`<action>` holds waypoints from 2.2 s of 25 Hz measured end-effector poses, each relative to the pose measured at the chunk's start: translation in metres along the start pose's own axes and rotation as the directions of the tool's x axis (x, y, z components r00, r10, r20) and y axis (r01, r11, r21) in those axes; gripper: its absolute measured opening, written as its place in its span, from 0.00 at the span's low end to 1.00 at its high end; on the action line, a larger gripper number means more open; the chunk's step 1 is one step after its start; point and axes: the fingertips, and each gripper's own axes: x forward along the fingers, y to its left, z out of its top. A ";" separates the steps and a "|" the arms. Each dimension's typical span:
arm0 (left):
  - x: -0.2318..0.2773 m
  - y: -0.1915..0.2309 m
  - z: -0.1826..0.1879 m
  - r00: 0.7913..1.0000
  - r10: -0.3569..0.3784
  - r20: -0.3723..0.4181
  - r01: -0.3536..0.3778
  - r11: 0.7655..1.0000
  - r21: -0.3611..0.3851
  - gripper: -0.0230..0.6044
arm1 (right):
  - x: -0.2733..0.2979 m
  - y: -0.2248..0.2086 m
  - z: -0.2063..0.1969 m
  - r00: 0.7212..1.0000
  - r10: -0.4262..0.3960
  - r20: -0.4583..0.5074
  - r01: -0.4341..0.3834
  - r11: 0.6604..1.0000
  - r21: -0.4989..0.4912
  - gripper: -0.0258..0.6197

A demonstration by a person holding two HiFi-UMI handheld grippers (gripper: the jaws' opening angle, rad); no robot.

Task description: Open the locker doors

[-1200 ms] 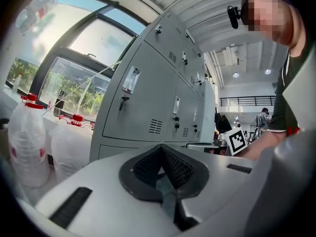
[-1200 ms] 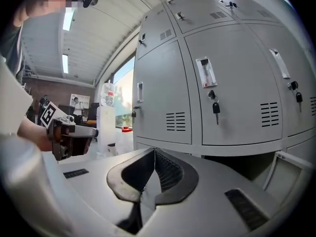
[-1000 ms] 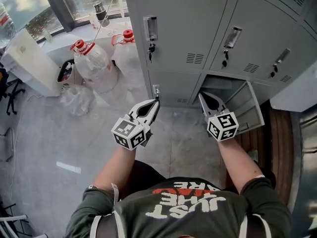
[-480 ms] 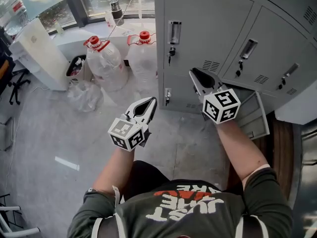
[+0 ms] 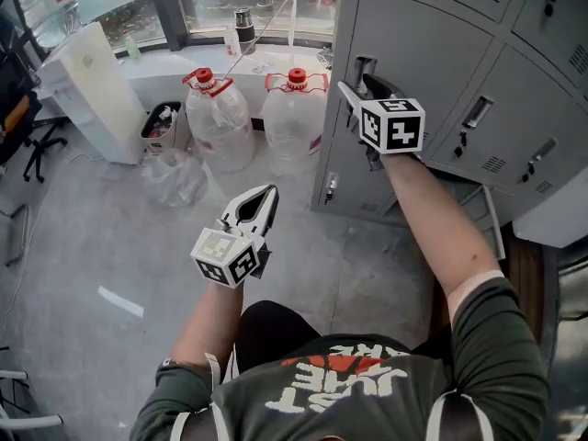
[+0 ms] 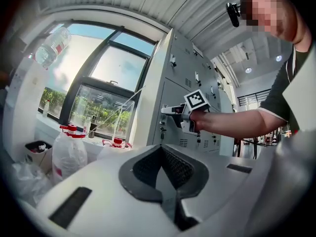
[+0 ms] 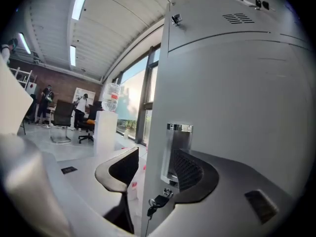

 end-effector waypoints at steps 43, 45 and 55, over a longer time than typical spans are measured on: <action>0.006 -0.021 -0.019 0.994 -0.105 -0.001 0.105 0.991 -0.086 0.03 | -0.130 0.041 -0.009 0.994 0.093 0.060 -0.090 0.995 -0.050 0.31; 0.009 -0.023 -0.025 0.994 -0.110 -0.010 0.108 0.990 -0.093 0.04 | -0.146 0.038 -0.011 0.995 0.084 0.057 -0.080 0.995 -0.064 0.29; 0.017 -0.031 -0.039 0.992 -0.119 -0.033 0.115 0.988 -0.102 0.04 | -0.214 0.015 -0.023 0.993 0.102 0.057 -0.098 0.993 -0.058 0.26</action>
